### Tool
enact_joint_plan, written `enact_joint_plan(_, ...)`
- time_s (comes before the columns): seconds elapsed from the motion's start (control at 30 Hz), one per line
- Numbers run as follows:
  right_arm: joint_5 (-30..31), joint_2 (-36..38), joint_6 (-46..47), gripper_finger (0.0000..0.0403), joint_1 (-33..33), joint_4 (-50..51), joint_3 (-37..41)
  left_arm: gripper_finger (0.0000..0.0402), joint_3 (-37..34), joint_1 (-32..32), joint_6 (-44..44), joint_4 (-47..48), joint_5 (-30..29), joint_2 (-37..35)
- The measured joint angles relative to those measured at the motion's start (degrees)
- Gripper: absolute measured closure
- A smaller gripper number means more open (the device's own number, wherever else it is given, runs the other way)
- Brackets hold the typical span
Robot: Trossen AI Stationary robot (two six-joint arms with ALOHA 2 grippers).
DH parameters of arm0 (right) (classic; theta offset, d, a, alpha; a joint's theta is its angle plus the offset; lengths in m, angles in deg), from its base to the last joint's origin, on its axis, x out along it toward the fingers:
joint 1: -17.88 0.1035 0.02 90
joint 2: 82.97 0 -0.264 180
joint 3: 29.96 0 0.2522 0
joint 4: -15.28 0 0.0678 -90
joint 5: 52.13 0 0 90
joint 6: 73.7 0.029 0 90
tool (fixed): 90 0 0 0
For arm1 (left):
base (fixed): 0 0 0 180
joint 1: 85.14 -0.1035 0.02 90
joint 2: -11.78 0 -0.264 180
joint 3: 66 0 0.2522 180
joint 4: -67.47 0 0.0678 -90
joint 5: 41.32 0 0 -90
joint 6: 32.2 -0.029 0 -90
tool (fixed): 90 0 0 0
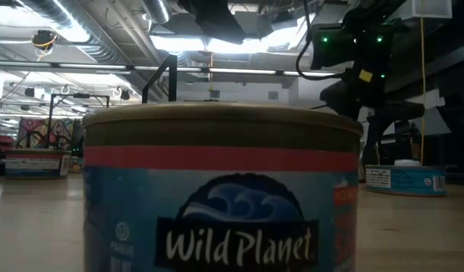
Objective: Stack canned seafood by type on shelf
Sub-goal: Put the green tuna can on the shelf
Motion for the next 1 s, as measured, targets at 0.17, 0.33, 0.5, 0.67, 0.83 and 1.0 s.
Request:
enact_joint_plan(0.17,-0.2,0.0,-0.9,0.0171,-0.5,0.1,0.0,0.0137,0.0,0.0,0.0,0.0,0.0,0.0)
enact_joint_plan(0.33,-0.7,-0.8,-0.9,0.0171,-3.2,0.2,0.0,0.0137,0.0,0.0,0.1,0.0,0.0,0.0)
enact_joint_plan(0.5,-1.5,-2.0,-0.9,0.0171,-5.8,0.3,0.0,0.0137,0.0,0.1,0.1,0.0,0.0,0.0)
enact_joint_plan(0.67,-4.8,-2.1,-1.0,0.0174,-6.5,0.5,0.0,0.0137,0.0,0.1,0.0,0.0,0.0,0.0)
enact_joint_plan(0.83,-5.3,-2.1,-0.9,0.0221,-6.3,0.7,0.0,0.0137,0.0,0.1,0.1,0.0,0.0,0.0)
enact_joint_plan(1.0,-5.2,-2.1,-0.8,0.0272,-6.2,2.6,0.0,0.0137,0.0,0.2,1.5,0.0,0.0,0.0)
